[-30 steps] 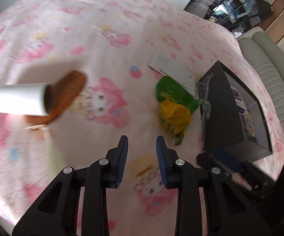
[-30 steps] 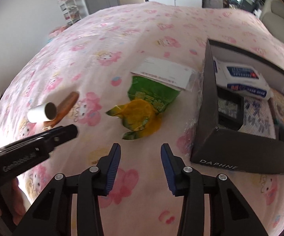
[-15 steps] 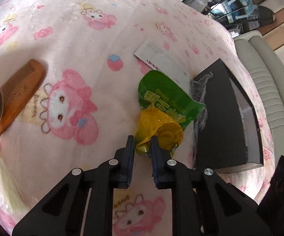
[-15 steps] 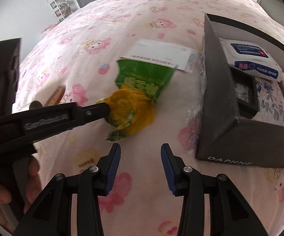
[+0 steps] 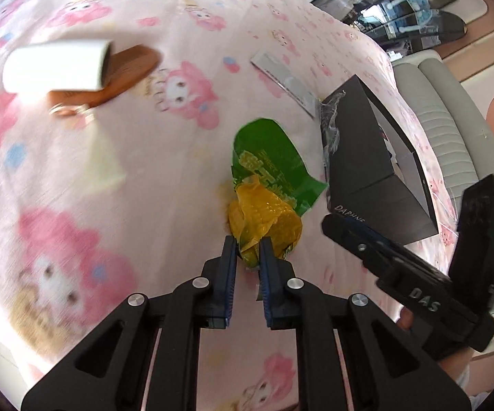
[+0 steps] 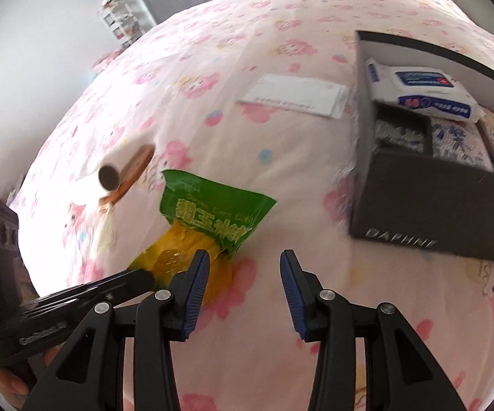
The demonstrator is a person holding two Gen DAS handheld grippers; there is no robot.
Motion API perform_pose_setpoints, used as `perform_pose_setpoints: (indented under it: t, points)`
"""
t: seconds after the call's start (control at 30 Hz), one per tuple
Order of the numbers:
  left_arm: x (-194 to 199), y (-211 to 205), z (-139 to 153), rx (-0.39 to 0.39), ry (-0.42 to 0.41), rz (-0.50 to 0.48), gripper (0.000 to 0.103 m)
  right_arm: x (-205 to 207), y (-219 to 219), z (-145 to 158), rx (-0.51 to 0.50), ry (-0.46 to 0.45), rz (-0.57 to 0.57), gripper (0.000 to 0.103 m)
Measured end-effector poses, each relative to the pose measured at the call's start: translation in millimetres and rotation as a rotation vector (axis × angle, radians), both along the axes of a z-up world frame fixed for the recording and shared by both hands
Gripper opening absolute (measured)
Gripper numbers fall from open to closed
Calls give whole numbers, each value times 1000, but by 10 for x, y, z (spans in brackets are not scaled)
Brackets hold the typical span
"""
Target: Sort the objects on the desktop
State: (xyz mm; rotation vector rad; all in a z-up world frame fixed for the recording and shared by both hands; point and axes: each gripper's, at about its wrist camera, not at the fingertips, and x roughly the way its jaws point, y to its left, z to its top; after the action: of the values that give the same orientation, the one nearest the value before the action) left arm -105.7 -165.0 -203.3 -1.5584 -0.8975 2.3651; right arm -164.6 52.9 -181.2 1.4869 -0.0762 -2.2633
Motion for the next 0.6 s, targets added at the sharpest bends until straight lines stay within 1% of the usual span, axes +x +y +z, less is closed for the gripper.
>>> perform_pose_setpoints:
  t: [0.07,0.1,0.13,0.17,0.27,0.37,0.47,0.53,0.57,0.6]
  points:
    - [27,-38,-34,2,-6,22,12,41,-68,-72,-20,-31,24,40]
    - [35,-58,-54,3,-10,34,13,58,-102,-120,-40,-56,36,41]
    - [41,-84,-73,3,-17,45,13,63,-142,-166,-50,-76,47,49]
    - [46,-117,-91,4,-26,54,13,68,-171,-192,-45,-81,55,52]
    - [76,-144,-133,-2,-31,54,18,46,-224,-198,-27,-56,73,55]
    - [113,-118,-157,2,-31,38,18,-95,-233,-117,-2,13,40,55]
    - [117,-86,-213,23,-38,37,18,-214,-260,-123,-22,3,36,55]
    - [98,-29,-271,14,-50,38,18,-253,-329,-162,-20,2,59,55]
    - [70,-3,-290,-2,-56,39,18,-265,-358,-198,-8,4,66,50]
    - [53,14,-295,-18,-59,40,18,-275,-385,-240,6,6,72,25]
